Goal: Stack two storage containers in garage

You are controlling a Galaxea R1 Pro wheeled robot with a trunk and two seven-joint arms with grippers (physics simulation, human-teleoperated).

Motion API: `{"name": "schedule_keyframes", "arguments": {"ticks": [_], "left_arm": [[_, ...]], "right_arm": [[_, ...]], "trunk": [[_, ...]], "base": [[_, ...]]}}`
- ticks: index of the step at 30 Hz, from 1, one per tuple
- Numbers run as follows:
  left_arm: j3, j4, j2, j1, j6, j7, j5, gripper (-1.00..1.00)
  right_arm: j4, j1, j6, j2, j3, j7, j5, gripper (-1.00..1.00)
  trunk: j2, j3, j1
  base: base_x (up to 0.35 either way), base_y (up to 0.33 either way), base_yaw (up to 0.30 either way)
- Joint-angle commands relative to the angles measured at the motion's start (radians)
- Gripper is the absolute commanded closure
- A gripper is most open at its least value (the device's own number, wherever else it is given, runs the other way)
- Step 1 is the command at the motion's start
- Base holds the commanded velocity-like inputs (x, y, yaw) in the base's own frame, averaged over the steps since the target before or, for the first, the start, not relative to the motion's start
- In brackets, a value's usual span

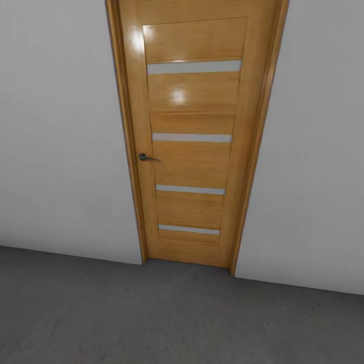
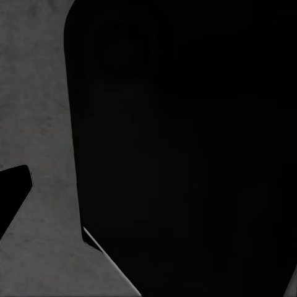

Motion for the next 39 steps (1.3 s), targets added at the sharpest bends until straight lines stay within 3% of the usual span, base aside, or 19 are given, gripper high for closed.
{"name": "schedule_keyframes", "arguments": {"ticks": [1,26,39], "left_arm": [[0.001,0.0,0.001,0.0,0.0,0.0,0.001,-1.0],[0.001,0.0,0.001,0.0,0.0,0.0,0.002,-1.0],[0.001,0.0,0.001,0.0,0.0,0.0,0.002,-1.0]], "right_arm": [[0.0,0.0,0.0,0.0,0.002,0.0,-0.001,-1.0],[0.0,0.0,0.0,0.0,0.002,0.0,-0.001,-1.0],[0.0,0.0,0.0,0.0,0.001,0.0,-0.001,-1.0]], "trunk": [[0.0,-0.001,0.001],[0.0,-0.001,0.001],[0.0,-0.001,0.001]], "base": [[0.322,0.118,0.0],[0.322,0.12,-0.001],[0.322,0.12,-0.209]]}}
